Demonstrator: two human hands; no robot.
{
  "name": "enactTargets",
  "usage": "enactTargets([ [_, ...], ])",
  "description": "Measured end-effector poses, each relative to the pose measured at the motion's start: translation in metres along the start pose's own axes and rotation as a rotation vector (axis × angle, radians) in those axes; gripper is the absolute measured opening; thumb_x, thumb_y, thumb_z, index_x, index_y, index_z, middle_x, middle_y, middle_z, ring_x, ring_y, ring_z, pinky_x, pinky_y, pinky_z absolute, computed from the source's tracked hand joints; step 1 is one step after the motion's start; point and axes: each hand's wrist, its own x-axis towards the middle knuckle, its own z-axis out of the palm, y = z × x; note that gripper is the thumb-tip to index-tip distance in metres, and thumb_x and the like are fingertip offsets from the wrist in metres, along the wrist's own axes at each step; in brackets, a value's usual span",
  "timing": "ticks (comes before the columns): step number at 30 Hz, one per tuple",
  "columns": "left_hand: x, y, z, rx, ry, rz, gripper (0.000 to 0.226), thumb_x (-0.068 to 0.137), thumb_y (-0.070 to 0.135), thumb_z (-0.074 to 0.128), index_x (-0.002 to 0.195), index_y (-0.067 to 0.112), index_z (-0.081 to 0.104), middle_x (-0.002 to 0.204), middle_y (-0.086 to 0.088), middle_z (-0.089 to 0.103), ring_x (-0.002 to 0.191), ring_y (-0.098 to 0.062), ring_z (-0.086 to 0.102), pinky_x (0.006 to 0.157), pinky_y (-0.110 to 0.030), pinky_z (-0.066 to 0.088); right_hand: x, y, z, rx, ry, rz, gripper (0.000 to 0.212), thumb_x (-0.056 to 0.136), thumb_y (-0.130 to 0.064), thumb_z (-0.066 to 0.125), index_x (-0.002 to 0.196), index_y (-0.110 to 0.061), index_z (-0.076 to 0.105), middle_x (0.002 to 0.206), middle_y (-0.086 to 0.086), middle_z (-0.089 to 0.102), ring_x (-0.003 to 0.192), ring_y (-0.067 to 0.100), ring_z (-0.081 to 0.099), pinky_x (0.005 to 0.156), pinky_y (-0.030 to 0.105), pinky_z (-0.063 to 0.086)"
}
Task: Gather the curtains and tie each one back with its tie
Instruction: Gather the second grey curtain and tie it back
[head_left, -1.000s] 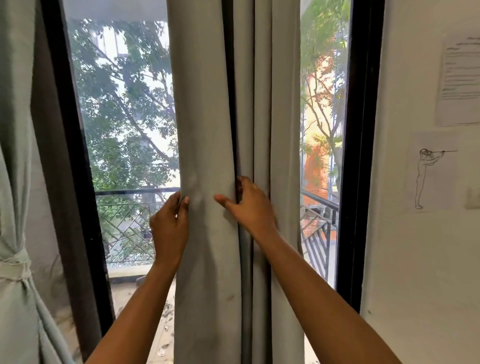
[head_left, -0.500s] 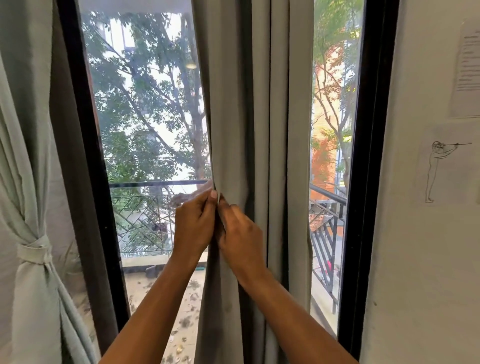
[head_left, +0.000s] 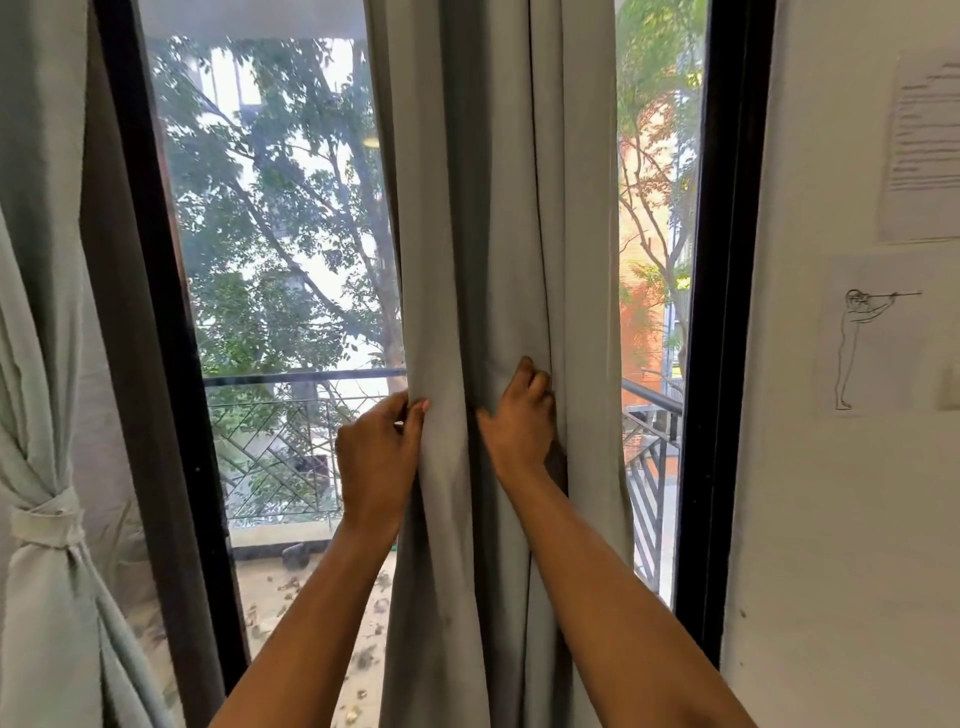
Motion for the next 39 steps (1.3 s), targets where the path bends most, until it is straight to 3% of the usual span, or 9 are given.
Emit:
enactTargets([
  [7, 0.001, -0.007, 0.017, -0.012, 0.037, -0.004, 0.016, 0.091, 0.024, 0.065, 0.102, 0.02, 0.075, 0.073, -0.001, 0.075, 0.058, -0.014, 0.067, 0.055, -0.016, 0.039, 0.02, 0.014, 0.005, 0.062, 0.275, 0.04, 0.091, 0.077, -0.042, 0.069, 0.149, -0.017, 0.02, 0.147, 0.015, 0.034, 0.13, 0.035, 0.04, 0.102, 0.047, 0.04],
  [11, 0.001, -0.004, 0.027, -0.009, 0.036, -0.032, 0.016, 0.091, 0.024, 0.066, 0.104, 0.02, 0.075, 0.074, 0.0, 0.075, 0.059, -0.014, 0.067, 0.057, -0.02, 0.04, 0.001, 0.015, -0.006, 0.152, 0.094, -0.084, 0.044, 0.092, -0.023, 0.058, 0.134, -0.012, 0.047, 0.118, 0.01, 0.062, 0.099, 0.026, 0.064, 0.079, 0.034, 0.053],
  [16, -0.002, 0.012, 0.028, -0.103, -0.014, -0.034, 0.015, 0.09, 0.026, 0.066, 0.1, 0.022, 0.077, 0.081, 0.001, 0.077, 0.071, -0.013, 0.071, 0.068, -0.026, 0.053, -0.061, 0.013, -0.03, 0.147, 0.34, -0.282, 0.032, 0.079, -0.004, 0.071, 0.11, -0.007, 0.067, 0.095, 0.008, 0.067, 0.076, 0.021, 0.066, 0.063, 0.021, 0.051],
  [21, -0.012, 0.034, 0.029, -0.21, -0.105, -0.033, 0.025, 0.093, 0.033, 0.058, 0.074, 0.022, 0.072, 0.054, -0.002, 0.064, 0.049, -0.005, 0.055, 0.049, -0.01, 0.034, -0.092, 0.0, -0.044, 0.117, 0.174, -0.386, 0.041, 0.084, -0.002, 0.06, 0.125, -0.007, 0.059, 0.098, 0.007, 0.063, 0.082, 0.022, 0.061, 0.065, 0.03, 0.052],
  [26, -0.016, 0.028, 0.024, -0.324, -0.197, -0.084, 0.032, 0.085, 0.042, 0.059, 0.084, 0.015, 0.076, 0.064, -0.008, 0.071, 0.066, -0.021, 0.07, 0.064, -0.04, 0.055, -0.071, 0.01, -0.058, 0.1, -0.124, -0.497, 0.032, 0.094, -0.02, 0.05, 0.125, -0.014, 0.057, 0.108, 0.006, 0.059, 0.092, 0.025, 0.059, 0.075, 0.035, 0.05],
  [28, -0.01, 0.025, 0.025, -0.277, -0.158, -0.098, 0.032, 0.085, 0.037, 0.059, 0.084, 0.011, 0.076, 0.069, -0.012, 0.072, 0.07, -0.024, 0.071, 0.068, -0.042, 0.055, -0.057, 0.022, -0.065, 0.187, -0.13, -0.455, 0.036, 0.094, -0.037, 0.051, 0.124, -0.019, 0.059, 0.112, 0.003, 0.061, 0.103, 0.022, 0.056, 0.083, 0.03, 0.046],
  [31, -0.008, 0.024, 0.026, -0.248, -0.134, -0.11, 0.019, 0.089, 0.028, 0.065, 0.097, 0.015, 0.077, 0.083, -0.007, 0.077, 0.081, -0.019, 0.072, 0.077, -0.039, 0.057, -0.038, 0.037, -0.066, 0.13, 0.195, -0.177, 0.054, 0.088, -0.046, 0.058, 0.133, -0.017, 0.05, 0.13, 0.007, 0.05, 0.117, 0.022, 0.045, 0.094, 0.033, 0.043],
  [34, -0.013, 0.028, 0.027, -0.203, -0.101, -0.076, 0.017, 0.091, 0.024, 0.065, 0.096, 0.015, 0.077, 0.082, -0.005, 0.076, 0.078, -0.018, 0.072, 0.076, -0.034, 0.056, -0.023, 0.033, -0.061, 0.117, 0.077, -0.007, 0.06, 0.089, -0.042, 0.059, 0.138, -0.014, 0.041, 0.134, 0.008, 0.048, 0.121, 0.025, 0.047, 0.1, 0.036, 0.041],
  [39, -0.016, 0.035, 0.03, -0.113, -0.06, -0.033, 0.015, 0.091, 0.024, 0.065, 0.092, 0.015, 0.078, 0.078, -0.004, 0.075, 0.069, -0.014, 0.068, 0.063, -0.013, 0.038, -0.042, 0.032, -0.066, 0.178, 0.158, -0.138, 0.02, 0.093, -0.022, 0.057, 0.108, -0.011, 0.064, 0.098, 0.005, 0.064, 0.083, 0.02, 0.065, 0.07, 0.024, 0.05],
])
